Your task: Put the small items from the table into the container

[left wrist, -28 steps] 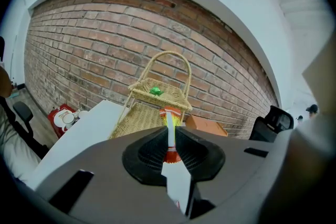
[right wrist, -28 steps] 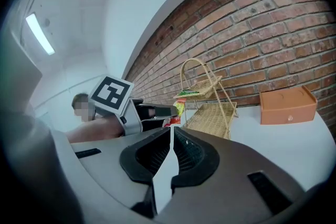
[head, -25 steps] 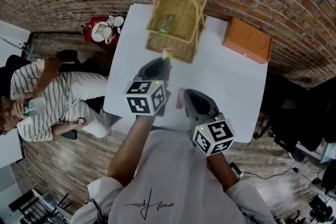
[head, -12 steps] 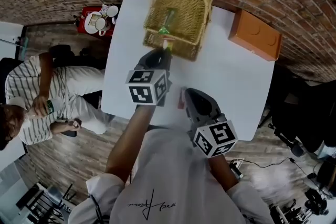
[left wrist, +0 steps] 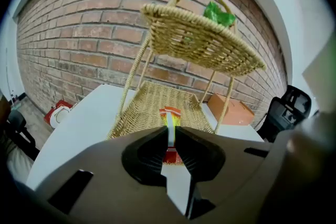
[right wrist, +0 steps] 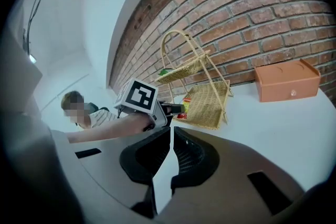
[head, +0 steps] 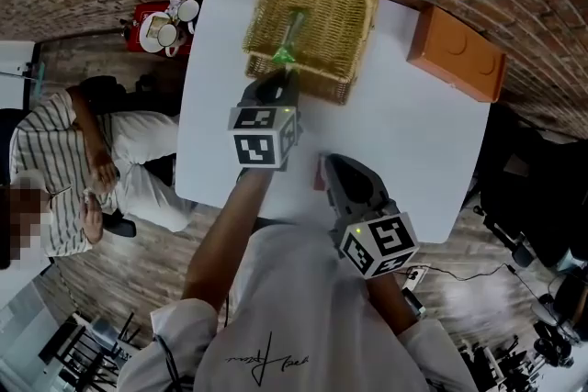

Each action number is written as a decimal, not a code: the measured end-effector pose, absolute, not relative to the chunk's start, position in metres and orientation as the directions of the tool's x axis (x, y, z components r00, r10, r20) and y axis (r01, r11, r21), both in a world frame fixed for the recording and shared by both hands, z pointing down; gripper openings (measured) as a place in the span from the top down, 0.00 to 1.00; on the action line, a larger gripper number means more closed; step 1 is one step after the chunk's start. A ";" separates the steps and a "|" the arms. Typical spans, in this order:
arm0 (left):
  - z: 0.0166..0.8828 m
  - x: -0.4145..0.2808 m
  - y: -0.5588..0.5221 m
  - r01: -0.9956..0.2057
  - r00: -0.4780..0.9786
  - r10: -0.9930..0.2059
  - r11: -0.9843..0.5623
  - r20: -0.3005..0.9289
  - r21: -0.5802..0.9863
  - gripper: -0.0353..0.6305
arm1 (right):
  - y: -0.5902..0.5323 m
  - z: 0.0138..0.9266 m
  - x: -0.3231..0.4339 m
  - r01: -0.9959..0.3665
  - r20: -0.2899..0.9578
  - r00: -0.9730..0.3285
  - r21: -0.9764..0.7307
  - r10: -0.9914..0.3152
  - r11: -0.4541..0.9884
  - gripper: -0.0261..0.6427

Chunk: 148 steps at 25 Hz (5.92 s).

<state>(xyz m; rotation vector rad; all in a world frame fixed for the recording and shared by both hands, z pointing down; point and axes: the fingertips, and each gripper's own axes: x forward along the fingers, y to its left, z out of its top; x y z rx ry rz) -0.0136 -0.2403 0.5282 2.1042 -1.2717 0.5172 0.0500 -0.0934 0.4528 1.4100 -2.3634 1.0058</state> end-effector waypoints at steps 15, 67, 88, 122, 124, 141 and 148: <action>0.544 -0.017 -0.246 -0.895 0.445 -0.633 -0.324 0.633 0.306 0.76 | -0.091 0.457 0.055 -0.847 0.513 -0.511 -0.438 -0.690 0.301 0.93; 0.411 -0.002 -0.029 -0.867 0.479 -0.791 -0.359 0.382 0.345 0.93 | 0.044 0.375 0.063 -0.785 0.298 -0.612 -0.340 -0.732 0.518 0.93; 0.393 0.005 0.023 -0.836 0.524 -0.783 -0.399 0.335 0.377 0.93 | 0.069 0.376 0.058 -0.794 0.308 -0.600 -0.344 -0.738 0.501 0.93; 0.393 -0.073 -0.020 -0.748 0.656 -0.685 -0.534 0.318 0.394 0.93 | 0.006 0.376 -0.031 -0.879 0.344 -0.469 -0.277 -0.814 0.389 0.93; 0.397 -0.074 -0.021 -0.735 0.672 -0.670 -0.550 0.316 0.397 0.93 | 0.004 0.380 -0.032 -0.894 0.353 -0.440 -0.261 -0.826 0.365 0.93; 0.426 -0.065 -0.025 -0.690 0.723 -0.594 -0.592 0.353 0.416 0.93 | -0.001 0.441 -0.005 -0.959 0.474 -0.267 -0.215 -0.839 0.184 0.93; 0.437 -0.057 -0.023 -0.685 0.728 -0.574 -0.589 0.375 0.428 0.93 | -0.005 0.465 0.008 -0.969 0.515 -0.227 -0.206 -0.826 0.137 0.93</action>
